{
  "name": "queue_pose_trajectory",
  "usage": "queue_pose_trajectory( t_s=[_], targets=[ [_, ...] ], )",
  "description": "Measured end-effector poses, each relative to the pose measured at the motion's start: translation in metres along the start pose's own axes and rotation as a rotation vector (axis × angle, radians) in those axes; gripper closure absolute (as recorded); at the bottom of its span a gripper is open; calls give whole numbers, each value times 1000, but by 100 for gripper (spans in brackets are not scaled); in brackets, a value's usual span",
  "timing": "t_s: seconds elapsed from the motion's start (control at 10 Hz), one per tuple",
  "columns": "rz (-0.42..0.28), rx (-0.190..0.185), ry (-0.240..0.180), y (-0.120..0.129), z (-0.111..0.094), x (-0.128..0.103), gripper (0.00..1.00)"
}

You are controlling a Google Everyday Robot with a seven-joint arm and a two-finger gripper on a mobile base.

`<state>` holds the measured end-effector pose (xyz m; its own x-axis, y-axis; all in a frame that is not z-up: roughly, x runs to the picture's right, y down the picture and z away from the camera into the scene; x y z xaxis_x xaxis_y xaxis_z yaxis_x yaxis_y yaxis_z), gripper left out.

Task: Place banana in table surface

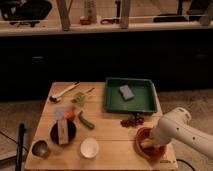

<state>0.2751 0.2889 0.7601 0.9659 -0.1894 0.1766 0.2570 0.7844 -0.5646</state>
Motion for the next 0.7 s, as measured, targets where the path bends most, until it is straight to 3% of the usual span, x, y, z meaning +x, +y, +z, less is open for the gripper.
queue_pose_trajectory(
  t_s=[0.2,0.3,0.7],
  targets=[
    [-8,-3,-3,-3,2,-2,96],
    [-15,-4,-6,-4,2,-4,100],
    [-62,3,-16,-8,-15,-11,100]
  ],
)
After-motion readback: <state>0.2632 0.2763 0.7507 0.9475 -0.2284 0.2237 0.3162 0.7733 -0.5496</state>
